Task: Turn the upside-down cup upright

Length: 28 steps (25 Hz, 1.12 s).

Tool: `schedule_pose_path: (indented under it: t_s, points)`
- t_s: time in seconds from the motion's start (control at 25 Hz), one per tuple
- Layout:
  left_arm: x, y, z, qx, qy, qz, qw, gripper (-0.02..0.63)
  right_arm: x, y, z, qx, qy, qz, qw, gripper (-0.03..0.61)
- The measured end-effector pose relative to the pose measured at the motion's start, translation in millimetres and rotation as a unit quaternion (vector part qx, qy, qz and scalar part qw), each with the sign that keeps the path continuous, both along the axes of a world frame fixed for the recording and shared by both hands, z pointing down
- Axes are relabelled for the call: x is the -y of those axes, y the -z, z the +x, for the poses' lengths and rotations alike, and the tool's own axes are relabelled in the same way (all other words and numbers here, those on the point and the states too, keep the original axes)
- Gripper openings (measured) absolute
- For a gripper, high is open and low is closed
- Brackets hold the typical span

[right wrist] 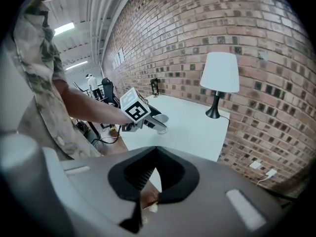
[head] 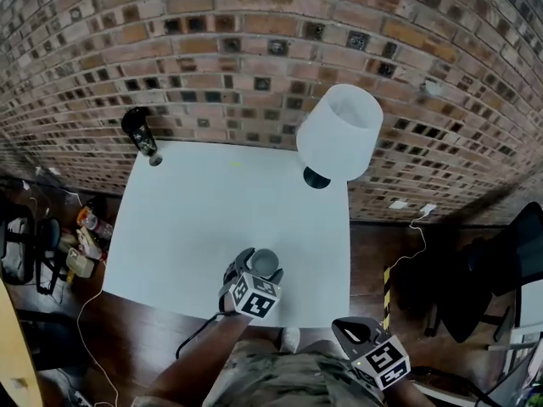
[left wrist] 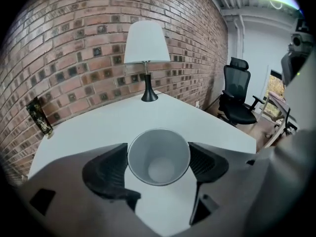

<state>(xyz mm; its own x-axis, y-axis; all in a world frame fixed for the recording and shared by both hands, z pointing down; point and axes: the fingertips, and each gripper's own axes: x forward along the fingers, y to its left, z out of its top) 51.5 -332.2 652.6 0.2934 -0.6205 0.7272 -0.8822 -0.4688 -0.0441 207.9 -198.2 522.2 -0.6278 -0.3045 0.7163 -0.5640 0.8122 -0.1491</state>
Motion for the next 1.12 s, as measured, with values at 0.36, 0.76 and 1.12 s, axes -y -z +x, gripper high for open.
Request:
schedule_pose_path:
  t_s: [0.36,0.76,1.12]
  points:
    - [-4.4,10.4,-24.8,-0.109,0.098,-0.003,0.9892,0.379,20.5,-6.6,-5.6,0.009,0.046,0.019,0.999,0.002]
    - [-26.8,2.1,-92.3,-0.243,0.199,-0.031,0.9489,0.377,14.5,-4.6,-53.0,0.01,0.08,0.015,0.997,0.002]
    - [-42.2,-20.2,-129.6,-0.207,0.189,-0.041,0.9589,0.353,7.4,1.6,-77.2,0.003,0.08,0.018,0.997,0.002]
